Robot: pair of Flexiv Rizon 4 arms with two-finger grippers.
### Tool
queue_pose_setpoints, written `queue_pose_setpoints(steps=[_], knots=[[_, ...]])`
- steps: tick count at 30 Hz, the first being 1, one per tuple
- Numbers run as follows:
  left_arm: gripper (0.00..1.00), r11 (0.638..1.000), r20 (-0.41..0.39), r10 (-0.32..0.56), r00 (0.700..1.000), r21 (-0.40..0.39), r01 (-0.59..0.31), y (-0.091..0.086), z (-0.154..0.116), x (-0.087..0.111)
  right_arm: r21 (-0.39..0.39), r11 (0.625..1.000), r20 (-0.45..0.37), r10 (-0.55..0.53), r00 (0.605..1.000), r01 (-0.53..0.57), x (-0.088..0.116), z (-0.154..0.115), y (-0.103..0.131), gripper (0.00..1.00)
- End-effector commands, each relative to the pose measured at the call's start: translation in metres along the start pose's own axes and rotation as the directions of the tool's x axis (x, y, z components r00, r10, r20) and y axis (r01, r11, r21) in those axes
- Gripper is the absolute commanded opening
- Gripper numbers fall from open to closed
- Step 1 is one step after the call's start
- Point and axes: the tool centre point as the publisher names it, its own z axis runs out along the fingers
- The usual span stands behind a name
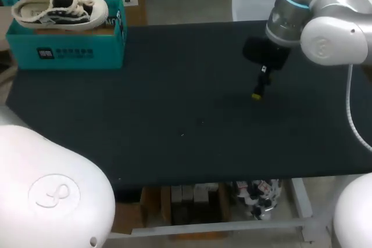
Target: Open the shoe tongue, take the insole out of the shoe, put the insole back into the shoe, and pack the shoe into the shoebox
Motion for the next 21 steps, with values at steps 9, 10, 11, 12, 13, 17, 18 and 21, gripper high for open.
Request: queue_pose_setpoints(steps=[9, 10, 11, 12, 13, 17, 18, 21], knots=[[0.00, 0.997, -0.046, 0.070, 0.996, -0.039, -0.072, 0.003, 0.038, -0.058, 0.002, 1.000, 0.001, 0.000, 1.000, 0.000, 0.000, 0.000, 0.000, 1.00], [0.00, 0.996, -0.045, 0.074, 0.996, -0.042, -0.076, 0.003, 0.041, -0.061, 0.002, 1.000, 0.001, 0.000, 1.000, 0.000, 0.000, 0.000, 0.000, 1.00], [0.00, 0.996, -0.030, 0.078, 0.996, -0.049, -0.080, 0.001, 0.045, -0.064, 0.002, 1.000, 0.001, 0.000, 1.000, 0.000, 0.000, 0.000, 0.000, 1.00], [0.00, 0.996, -0.027, 0.084, 0.996, -0.041, -0.085, 0.001, 0.048, -0.068, 0.002, 1.000, 0.001, 0.000, 1.000, 0.000, 0.000, 0.000, 0.000, 1.00], [0.00, 0.995, -0.014, 0.095, 0.995, -0.038, -0.096, 0.000, 0.051, -0.070, 0.002, 1.000, 0.001, 0.000, 1.000, 0.000, 0.000, 0.000, 0.000, 1.00], [0.00, 0.991, 0.030, 0.129, 0.991, -0.039, -0.127, -0.001, 0.067, -0.072, 0.002, 1.000, 0.001, 0.000, 1.000, 0.000, 0.000, 0.000, 0.000, 1.00], [0.00, 0.990, 0.040, 0.134, 0.990, -0.038, -0.132, -0.001, 0.071, -0.072, 0.002, 1.000, 0.001, 0.000, 1.000, 0.000, 0.000, 0.000, 0.000, 1.00], [0.00, 0.988, 0.068, 0.149, 0.986, -0.050, -0.146, 0.000, 0.082, -0.073, 0.002, 1.000, 0.001, 0.000, 1.000, 0.000, 0.000, 0.000, 0.000, 1.00]])
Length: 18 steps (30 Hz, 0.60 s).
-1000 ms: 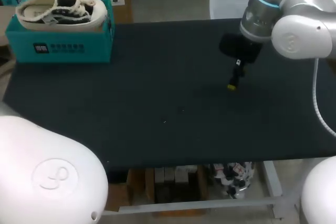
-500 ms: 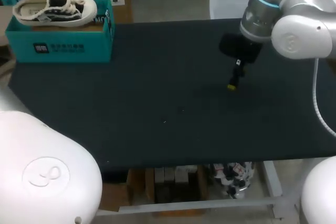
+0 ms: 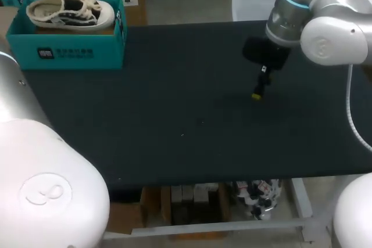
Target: Open the shoe tongue, take the insole out of the shoe, put the insole back into the shoe, and pack the shoe into the shoebox
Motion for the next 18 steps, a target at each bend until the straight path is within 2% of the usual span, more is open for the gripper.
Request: queue_pose_setpoints(steps=[1, 9, 10, 12, 18], knots=[[0.00, 1.000, 0.049, 0.009, 0.999, -0.005, -0.009, 0.001, 0.023, 0.005, 0.002, 1.000, 0.001, 0.000, 1.000, 0.000, 0.000, 0.000, 0.000, 1.00], [0.00, 0.999, 0.060, 0.027, 0.998, -0.043, -0.025, 0.000, 0.048, 0.008, 0.002, 1.000, 0.001, 0.000, 1.000, 0.000, 0.000, 0.000, 0.000, 1.00], [0.16, 0.999, 0.053, 0.027, 0.998, -0.045, -0.025, 0.000, 0.050, 0.008, 0.002, 1.000, 0.001, 0.000, 1.000, 0.000, 0.000, 0.000, 0.000, 1.00], [1.00, 0.999, 0.048, 0.026, 0.998, -0.046, -0.023, 0.000, 0.053, 0.008, 0.002, 1.000, 0.001, 0.000, 1.000, 0.000, 0.000, 0.000, 0.000, 1.00], [1.00, 0.999, 0.039, 0.015, 0.999, -0.051, -0.013, -0.001, 0.049, 0.013, 0.002, 1.000, 0.001, 0.000, 1.000, 0.000, 0.000, 0.000, 0.000, 1.00]])
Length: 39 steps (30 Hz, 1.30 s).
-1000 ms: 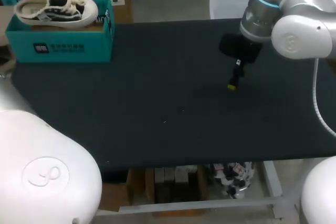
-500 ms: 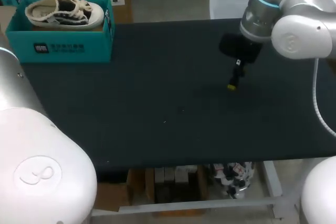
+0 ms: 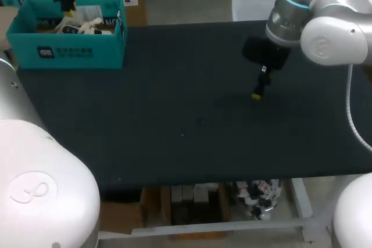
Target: Open the shoe tongue, take the insole out of the shoe, put the insole back into the shoe, and pack the shoe into the shoebox
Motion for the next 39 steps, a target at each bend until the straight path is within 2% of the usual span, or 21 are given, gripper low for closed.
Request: queue_pose_setpoints(steps=[1, 7, 17, 24, 30, 39], knots=[[1.00, 1.000, 0.047, -0.003, 0.999, -0.001, 0.003, -0.003, -0.006, 0.010, 0.002, 1.000, 0.001, 0.000, 1.000, 0.000, 0.000, 0.000, 0.000, 1.00], [1.00, 1.000, 0.024, 0.016, 1.000, 0.008, -0.016, -0.015, -0.028, 0.026, 0.002, 1.000, 0.001, 0.000, 1.000, 0.000, 0.000, 0.000, 0.000, 1.00], [1.00, 1.000, 0.015, 0.031, 0.999, -0.004, -0.031, -0.054, -0.059, 0.062, 0.002, 1.000, 0.001, 0.000, 1.000, 0.000, 0.000, 0.000, 0.000, 1.00], [1.00, 0.999, 0.016, 0.017, 1.000, 0.040, -0.018, -0.089, -0.075, 0.100, 0.002, 1.000, 0.001, 0.000, 1.000, 0.000, 0.000, 0.000, 0.000, 1.00], [1.00, 0.999, 0.029, 0.019, 0.999, 0.031, -0.020, -0.118, -0.073, 0.137, 0.002, 1.000, 0.001, 0.000, 1.000, 0.000, 0.000, 0.000, 0.000, 1.00], [1.00, 1.000, 0.023, 0.011, 1.000, 0.014, -0.012, -0.144, -0.056, 0.162, 0.002, 1.000, 0.001, 0.000, 1.000, 0.000, 0.000, 0.000, 0.000, 1.00]])
